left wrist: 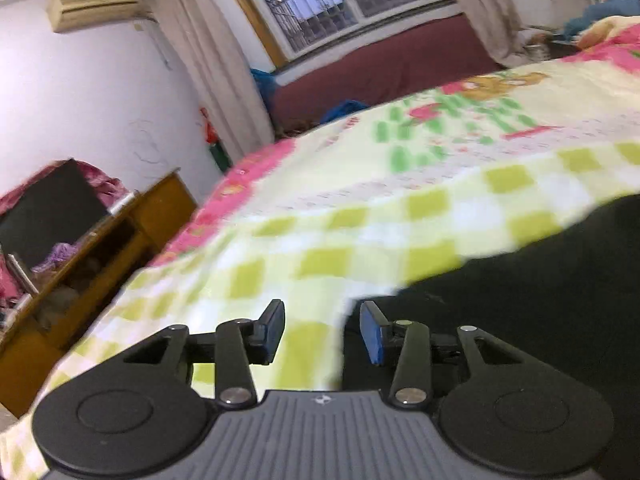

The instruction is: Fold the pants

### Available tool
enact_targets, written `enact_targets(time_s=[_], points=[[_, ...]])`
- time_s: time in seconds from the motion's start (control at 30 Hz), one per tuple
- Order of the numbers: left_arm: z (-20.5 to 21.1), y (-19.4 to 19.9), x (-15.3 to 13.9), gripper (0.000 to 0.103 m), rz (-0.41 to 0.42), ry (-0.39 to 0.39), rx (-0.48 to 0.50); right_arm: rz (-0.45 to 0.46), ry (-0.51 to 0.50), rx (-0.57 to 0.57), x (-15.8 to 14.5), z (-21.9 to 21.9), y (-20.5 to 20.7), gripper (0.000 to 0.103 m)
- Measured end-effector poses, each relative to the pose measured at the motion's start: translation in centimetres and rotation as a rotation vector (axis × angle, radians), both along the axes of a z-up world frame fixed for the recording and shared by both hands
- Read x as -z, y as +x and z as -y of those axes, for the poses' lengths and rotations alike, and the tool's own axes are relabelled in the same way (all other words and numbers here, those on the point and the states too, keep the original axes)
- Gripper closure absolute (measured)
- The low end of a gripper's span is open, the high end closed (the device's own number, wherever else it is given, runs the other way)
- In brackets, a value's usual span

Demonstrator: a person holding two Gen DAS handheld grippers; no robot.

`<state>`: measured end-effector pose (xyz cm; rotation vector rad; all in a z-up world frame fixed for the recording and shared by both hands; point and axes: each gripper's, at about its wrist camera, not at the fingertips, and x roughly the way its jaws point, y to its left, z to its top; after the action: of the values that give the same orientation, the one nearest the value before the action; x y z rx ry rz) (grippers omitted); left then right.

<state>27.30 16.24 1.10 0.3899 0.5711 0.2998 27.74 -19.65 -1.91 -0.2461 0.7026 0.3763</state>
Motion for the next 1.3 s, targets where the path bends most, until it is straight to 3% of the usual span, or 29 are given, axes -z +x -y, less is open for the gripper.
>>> enact_targets(time_s=[0.1, 0.2, 0.3, 0.4, 0.47, 0.57, 0.63, 0.73, 0.8, 0.87, 0.9, 0.93, 0.97, 1.03, 1.17, 1.3], points=[[-1.3, 0.5, -0.6, 0.047, -0.041, -0.089, 0.087, -0.032, -0.047, -0.102, 0.3, -2.0, 4.7, 0.057], [-2.1, 1.4, -0.9, 0.041, -0.123, -0.182, 0.244, -0.061, -0.068, -0.184, 0.3, -3.7, 9.2, 0.054], [-2.2, 2.9, -0.4, 0.037, -0.194, -0.165, 0.34, -0.102, -0.086, -0.251, 0.6, -5.5, 12.8, 0.053], [-2.6, 4.4, 0.4, 0.035, -0.26, -0.139, 0.395, -0.178, -0.106, -0.319, 1.5, -6.9, 15.2, 0.051], [-3.3, 5.3, 0.5, 0.027, -0.288, -0.148, 0.428, -0.221, -0.161, -0.36, 2.4, -7.5, 16.2, 0.049], [-4.4, 5.8, 0.2, 0.013, -0.293, -0.15, 0.466, -0.276, -0.2, -0.38, 3.9, -7.9, 17.1, 0.047], [-4.8, 6.7, 0.5, 0.012, -0.29, -0.138, 0.445, -0.285, -0.19, -0.374, 4.2, -7.7, 17.2, 0.046], [-5.6, 7.1, 0.9, 0.012, -0.36, -0.224, 0.46, -0.295, -0.182, -0.375, 4.3, -7.4, 17.4, 0.048], [-4.8, 7.0, 1.8, 0.022, -0.423, -0.207, 0.475, -0.31, -0.165, -0.34, 4.5, -7.5, 17.6, 0.048], [-4.0, 6.8, 2.3, 0.038, -0.446, -0.197, 0.463, -0.301, -0.177, -0.339, 4.4, -7.9, 17.0, 0.058], [-3.6, 6.7, 2.2, 0.043, -0.445, -0.196, 0.456, -0.302, -0.182, -0.344, 4.2, -8.1, 16.5, 0.08], [-3.3, 6.4, 2.0, 0.055, -0.434, -0.184, 0.452, -0.304, -0.191, -0.34, 4.0, -8.2, 16.1, 0.094], [-3.1, 6.3, 1.7, 0.07, -0.428, -0.181, 0.451, -0.286, -0.208, -0.326, 3.6, -8.3, 15.6, 0.094], [-3.0, 5.8, 0.5, 0.074, -0.408, -0.21, 0.448, -0.233, -0.235, -0.309, 2.5, -8.5, 14.3, 0.095], [-2.3, 2.7, -3.6, 0.075, -0.289, -0.17, 0.465, -0.119, -0.184, -0.283, -2.2, -7.8, 10.7, 0.096], [-1.8, -3.6, -8.3, 0.075, -0.202, -0.172, 0.533, -0.035, -0.112, -0.244, -7.5, -5.3, 3.7, 0.097]])
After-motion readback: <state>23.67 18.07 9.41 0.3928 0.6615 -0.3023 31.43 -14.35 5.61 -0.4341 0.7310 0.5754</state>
